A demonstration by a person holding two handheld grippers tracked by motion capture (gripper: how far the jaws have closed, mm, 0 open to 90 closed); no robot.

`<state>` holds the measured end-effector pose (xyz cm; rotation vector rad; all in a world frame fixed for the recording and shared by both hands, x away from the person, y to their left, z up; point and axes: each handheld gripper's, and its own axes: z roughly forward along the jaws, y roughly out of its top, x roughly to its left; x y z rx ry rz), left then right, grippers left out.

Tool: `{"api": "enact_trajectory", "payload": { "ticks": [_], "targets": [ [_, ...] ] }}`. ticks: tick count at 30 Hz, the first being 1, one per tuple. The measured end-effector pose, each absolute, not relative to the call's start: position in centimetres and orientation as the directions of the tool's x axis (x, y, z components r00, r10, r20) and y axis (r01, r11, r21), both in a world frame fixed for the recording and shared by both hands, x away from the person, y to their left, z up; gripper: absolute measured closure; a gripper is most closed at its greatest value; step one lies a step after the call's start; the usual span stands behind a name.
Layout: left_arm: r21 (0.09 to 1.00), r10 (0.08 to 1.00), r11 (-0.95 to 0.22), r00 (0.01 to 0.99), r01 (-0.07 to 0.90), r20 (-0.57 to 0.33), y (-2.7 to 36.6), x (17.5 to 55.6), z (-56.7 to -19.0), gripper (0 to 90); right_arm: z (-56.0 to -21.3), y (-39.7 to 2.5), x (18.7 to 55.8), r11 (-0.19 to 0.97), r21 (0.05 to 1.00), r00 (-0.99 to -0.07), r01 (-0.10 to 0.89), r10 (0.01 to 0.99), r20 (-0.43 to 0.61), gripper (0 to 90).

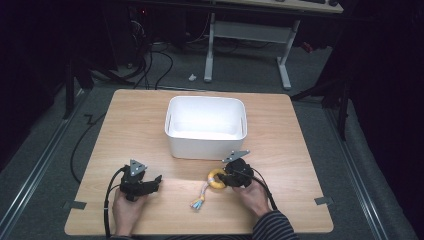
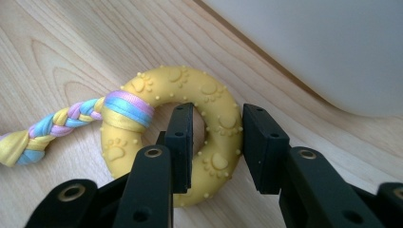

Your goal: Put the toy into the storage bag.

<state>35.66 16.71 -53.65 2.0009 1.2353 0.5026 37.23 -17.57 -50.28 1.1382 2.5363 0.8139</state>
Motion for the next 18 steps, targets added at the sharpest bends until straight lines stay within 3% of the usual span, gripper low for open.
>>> {"api": "enact_trajectory", "payload": {
  "ticks": [18],
  "targets": [
    [0.746, 0.884, -0.281, 0.465, 0.604, -0.043, 16.7, 35.7, -53.7, 24.9, -47.4, -21.9, 35.0, 0.478, 0.628, -0.626, 0.614, 0.78, 0.018, 68.2]
  ]
}}
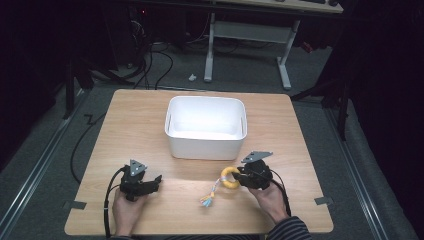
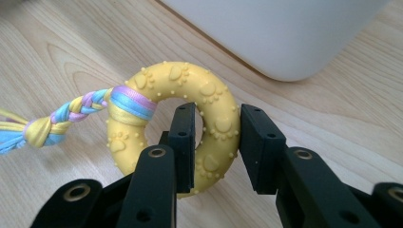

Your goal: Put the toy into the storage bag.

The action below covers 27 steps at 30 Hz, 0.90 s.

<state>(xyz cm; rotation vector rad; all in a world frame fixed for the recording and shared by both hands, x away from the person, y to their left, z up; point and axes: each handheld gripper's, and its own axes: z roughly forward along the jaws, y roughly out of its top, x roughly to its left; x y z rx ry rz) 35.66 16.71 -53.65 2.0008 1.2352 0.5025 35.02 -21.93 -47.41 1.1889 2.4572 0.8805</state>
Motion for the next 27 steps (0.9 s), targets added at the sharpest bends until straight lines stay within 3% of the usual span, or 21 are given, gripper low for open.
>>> {"api": "enact_trajectory", "payload": {
  "ticks": [27],
  "targets": [
    [0.744, 0.884, -0.286, 0.466, 0.604, -0.038, 16.7, 35.7, -53.6, 24.9, -43.6, -28.6, 33.0, 0.373, 0.687, -0.537, 0.623, 0.843, 0.029, 68.2]
  ]
}}
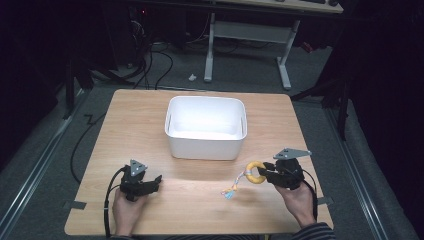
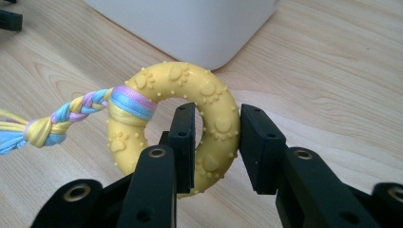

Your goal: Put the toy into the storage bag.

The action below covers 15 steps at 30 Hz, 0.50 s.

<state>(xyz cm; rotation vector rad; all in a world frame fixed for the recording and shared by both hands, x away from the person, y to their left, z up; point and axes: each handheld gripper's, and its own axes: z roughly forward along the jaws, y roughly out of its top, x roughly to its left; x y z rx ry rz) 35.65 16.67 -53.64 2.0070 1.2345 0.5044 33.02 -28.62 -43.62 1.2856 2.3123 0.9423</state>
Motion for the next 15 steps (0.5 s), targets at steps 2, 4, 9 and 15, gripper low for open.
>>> {"api": "enact_trajectory", "payload": {
  "ticks": [2, 4, 9, 15],
  "targets": [
    [0.743, 0.884, -0.286, 0.466, 0.604, -0.038, 16.7, 35.7, -53.6, 24.9, -43.4, -28.7, 33.0, 0.373, 0.687, -0.536, 0.624, 0.844, 0.029, 68.2],
    [0.745, 0.884, -0.285, 0.465, 0.603, -0.039, 16.7, 35.7, -53.7, 24.9, -42.8, -29.1, 33.1, 0.371, 0.691, -0.536, 0.62, 0.844, 0.027, 68.3],
    [0.746, 0.885, -0.284, 0.465, 0.602, -0.038, 16.7, 35.7, -53.7, 24.9, -41.6, -29.5, 33.2, 0.36, 0.702, -0.532, 0.615, 0.846, 0.032, 68.3],
    [0.744, 0.884, -0.286, 0.466, 0.603, -0.037, 16.7, 35.7, -53.7, 24.9, -40.2, -29.8, 33.4, 0.349, 0.715, -0.531, 0.605, 0.847, 0.036, 68.2]
  ]
}}
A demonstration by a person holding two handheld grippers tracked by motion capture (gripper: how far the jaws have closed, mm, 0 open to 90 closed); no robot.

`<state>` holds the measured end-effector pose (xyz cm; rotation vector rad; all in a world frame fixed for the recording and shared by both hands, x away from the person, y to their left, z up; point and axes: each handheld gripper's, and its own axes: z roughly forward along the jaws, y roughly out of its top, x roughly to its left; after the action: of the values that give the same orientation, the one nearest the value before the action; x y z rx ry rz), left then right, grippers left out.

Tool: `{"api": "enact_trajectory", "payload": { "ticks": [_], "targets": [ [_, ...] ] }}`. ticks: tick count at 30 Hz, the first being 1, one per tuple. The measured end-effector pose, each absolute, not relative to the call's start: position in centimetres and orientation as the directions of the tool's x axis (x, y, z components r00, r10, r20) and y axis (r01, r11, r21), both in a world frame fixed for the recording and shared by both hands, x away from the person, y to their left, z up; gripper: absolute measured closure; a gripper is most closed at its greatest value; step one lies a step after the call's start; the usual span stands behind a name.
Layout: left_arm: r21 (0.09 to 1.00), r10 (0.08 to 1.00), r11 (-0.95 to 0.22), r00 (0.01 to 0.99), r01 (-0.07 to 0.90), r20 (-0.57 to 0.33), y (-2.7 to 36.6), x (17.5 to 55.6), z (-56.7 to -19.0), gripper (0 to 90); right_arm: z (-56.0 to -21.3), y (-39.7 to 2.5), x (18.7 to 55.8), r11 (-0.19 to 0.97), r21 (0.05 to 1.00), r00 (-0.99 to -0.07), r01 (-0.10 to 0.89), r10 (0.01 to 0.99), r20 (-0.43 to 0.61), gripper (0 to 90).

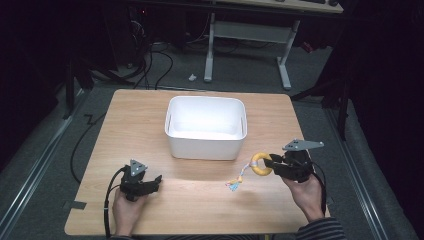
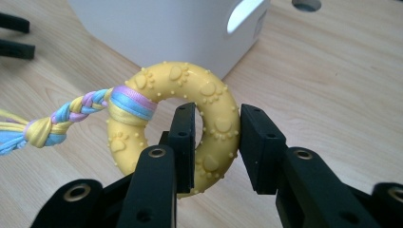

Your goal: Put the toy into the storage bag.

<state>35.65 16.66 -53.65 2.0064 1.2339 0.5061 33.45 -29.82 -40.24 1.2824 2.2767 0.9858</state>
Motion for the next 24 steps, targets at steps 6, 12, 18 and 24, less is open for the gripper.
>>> {"api": "enact_trajectory", "payload": {
  "ticks": [6, 12, 18, 24],
  "targets": [
    [0.744, 0.884, -0.286, 0.466, 0.603, -0.037, 16.7, 35.7, -53.7, 24.9, -37.9, -29.9, 34.0, 0.341, 0.735, -0.53, 0.586, 0.847, 0.03, 68.2],
    [0.746, 0.884, -0.283, 0.465, 0.603, -0.04, 16.7, 35.7, -53.7, 24.9, -36.4, -29.5, 35.0, 0.345, 0.739, -0.536, 0.579, 0.844, 0.025, 68.3],
    [0.746, 0.882, -0.273, 0.468, 0.607, -0.058, 16.9, 35.7, -53.6, 24.4, -35.1, -28.9, 36.4, 0.344, 0.749, -0.542, 0.566, 0.84, 0.024, 68.2],
    [0.745, 0.88, -0.289, 0.474, 0.601, -0.041, 16.6, 35.7, -53.6, 24.8, -34.0, -27.9, 37.7, 0.345, 0.747, -0.548, 0.569, 0.836, 0.031, 68.2]
  ]
}}
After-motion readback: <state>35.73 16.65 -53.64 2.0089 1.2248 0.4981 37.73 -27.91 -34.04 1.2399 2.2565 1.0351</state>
